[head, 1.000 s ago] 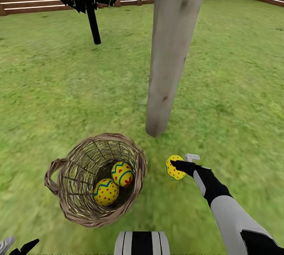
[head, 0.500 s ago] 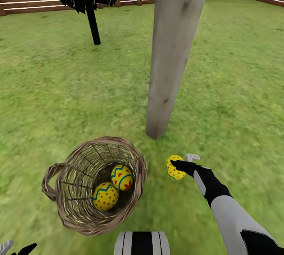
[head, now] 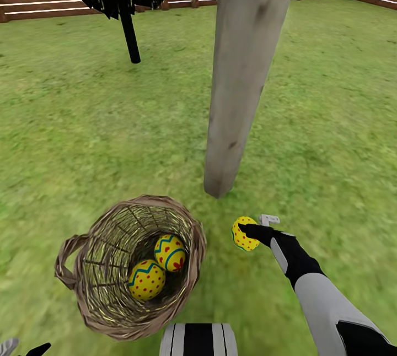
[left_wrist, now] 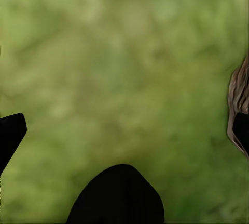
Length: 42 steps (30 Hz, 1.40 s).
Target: Take the three Easter eggs out of the wicker basket on the lawn in the garden, then place them on the lawn next to a single tree (choose any tree) so that all three eggs are next to the same tree and none are left in the basket.
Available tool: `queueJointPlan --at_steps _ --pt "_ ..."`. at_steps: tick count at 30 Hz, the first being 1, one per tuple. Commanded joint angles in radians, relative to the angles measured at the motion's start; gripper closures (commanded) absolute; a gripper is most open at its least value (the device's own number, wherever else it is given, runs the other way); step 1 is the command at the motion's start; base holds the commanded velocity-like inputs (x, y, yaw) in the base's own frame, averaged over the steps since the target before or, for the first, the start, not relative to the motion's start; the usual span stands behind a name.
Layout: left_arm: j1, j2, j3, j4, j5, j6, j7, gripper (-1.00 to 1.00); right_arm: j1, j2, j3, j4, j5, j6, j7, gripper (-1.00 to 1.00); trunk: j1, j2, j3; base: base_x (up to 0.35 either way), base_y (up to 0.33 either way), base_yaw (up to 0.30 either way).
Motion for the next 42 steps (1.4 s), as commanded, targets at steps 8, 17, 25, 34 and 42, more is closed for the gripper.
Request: queueJointPlan --at_steps 8,17,25,34,42 --pt "0.0 -0.001 0.003 -0.001 0.004 0.019 -0.001 -1.0 0.0 0.001 -0.005 -0.002 -0.002 0.006 0.005 1.0 0.001 -0.001 -0.012 0.0 0.0 0.0" --pt "0.0 0.0 0.003 -0.001 -0.004 0.015 0.001 -1.0 0.0 0.002 -0.005 -0.003 -0.002 0.006 0.005 1.0 0.001 -0.001 -0.012 0.0 0.0 0.041" --pt "0.0 0.0 0.003 -0.001 0.004 0.02 -0.003 -1.0 0.0 0.001 -0.005 -0.008 -0.002 0.006 0.005 1.0 0.003 -0.002 -0.028 0.0 0.0 0.008" --pt "0.001 -0.001 0.003 -0.003 0.008 0.023 -0.004 -1.0 0.0 0.0 -0.005 -0.009 -0.002 0.006 0.005 1.0 0.004 -0.002 -0.035 0.0 0.0 0.0" --pt "0.001 -0.001 0.003 -0.004 0.008 0.023 -0.005 -1.0 0.0 0.001 -0.005 -0.009 -0.002 0.006 0.005 1.0 0.005 -0.003 -0.047 0.0 0.0 0.0"
